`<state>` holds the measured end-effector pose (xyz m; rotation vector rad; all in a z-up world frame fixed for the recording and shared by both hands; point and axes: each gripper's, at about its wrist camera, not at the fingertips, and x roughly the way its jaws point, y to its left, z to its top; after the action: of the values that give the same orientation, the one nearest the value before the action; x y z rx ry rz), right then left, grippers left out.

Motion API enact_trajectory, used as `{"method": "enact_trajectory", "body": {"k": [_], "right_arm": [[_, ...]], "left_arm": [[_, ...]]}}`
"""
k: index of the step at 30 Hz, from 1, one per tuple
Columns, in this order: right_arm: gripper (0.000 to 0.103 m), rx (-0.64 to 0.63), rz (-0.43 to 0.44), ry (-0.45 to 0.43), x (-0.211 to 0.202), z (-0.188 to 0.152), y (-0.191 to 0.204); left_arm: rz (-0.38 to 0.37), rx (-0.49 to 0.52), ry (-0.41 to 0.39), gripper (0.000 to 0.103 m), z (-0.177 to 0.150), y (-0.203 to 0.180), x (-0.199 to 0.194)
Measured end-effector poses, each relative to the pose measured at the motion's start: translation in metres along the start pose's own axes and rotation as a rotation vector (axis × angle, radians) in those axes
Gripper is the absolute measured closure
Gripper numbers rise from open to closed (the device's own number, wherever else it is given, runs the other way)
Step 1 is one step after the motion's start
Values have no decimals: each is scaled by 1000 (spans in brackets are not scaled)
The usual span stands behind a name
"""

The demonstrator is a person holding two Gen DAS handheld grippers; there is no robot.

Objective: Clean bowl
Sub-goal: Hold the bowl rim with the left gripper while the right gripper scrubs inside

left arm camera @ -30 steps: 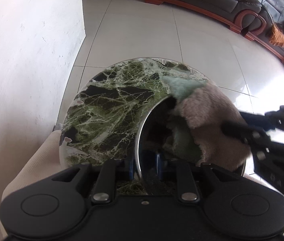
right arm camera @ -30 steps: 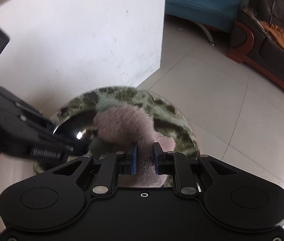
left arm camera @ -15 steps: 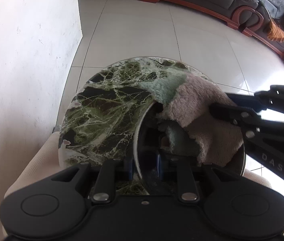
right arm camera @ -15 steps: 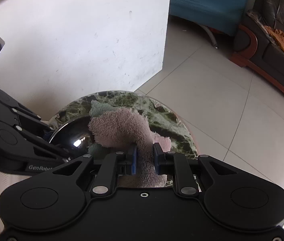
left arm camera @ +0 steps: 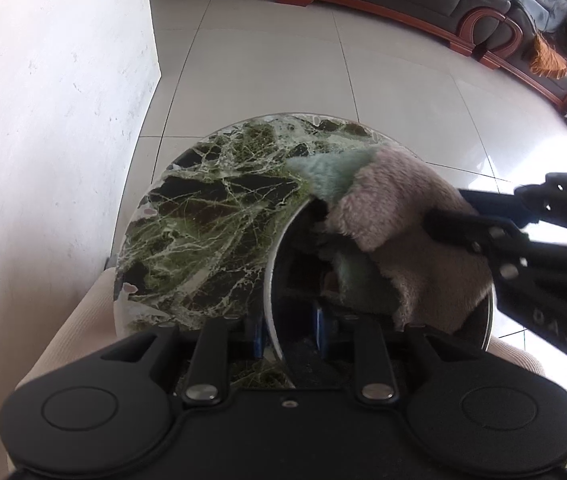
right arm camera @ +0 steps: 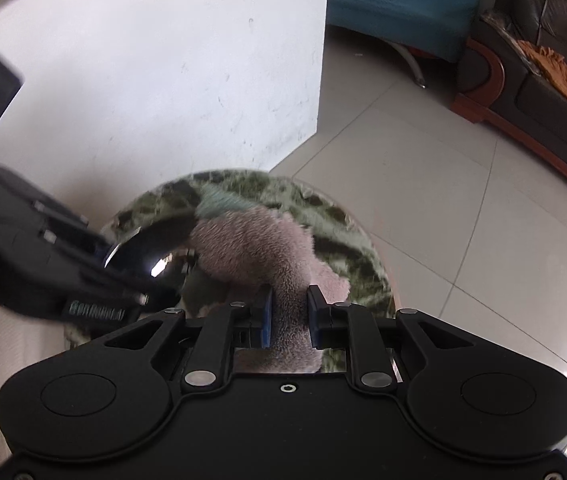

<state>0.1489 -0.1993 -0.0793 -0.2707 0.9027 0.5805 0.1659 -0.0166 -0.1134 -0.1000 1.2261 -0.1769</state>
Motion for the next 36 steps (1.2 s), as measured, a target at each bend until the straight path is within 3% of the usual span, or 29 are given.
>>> {"method": "enact_trajectory", "body": {"k": [4,10,15,22,31,36], "right_arm": [[86,21,9,1,1,-3,-4],[84,178,43,18,-18,-35,-13],[84,223,38,5,-25,-43,-10],[84,218,30,-11,-28,-44,-9],[84,158,5,-26,-24,-33,-15],[84,57,11,-33,-10,-11,-17]], "left_arm": [[-2,-9,-4,80,0,1,2],[-3,-12,-17,79,-2,1,2],[-10,-14,-29,82,0,3,-2],[15,35,-107,81,20,-3,-19],[-12,34,-42,95,8,0,-14],[-32,25,-3,90,-9,0,-15]]}}
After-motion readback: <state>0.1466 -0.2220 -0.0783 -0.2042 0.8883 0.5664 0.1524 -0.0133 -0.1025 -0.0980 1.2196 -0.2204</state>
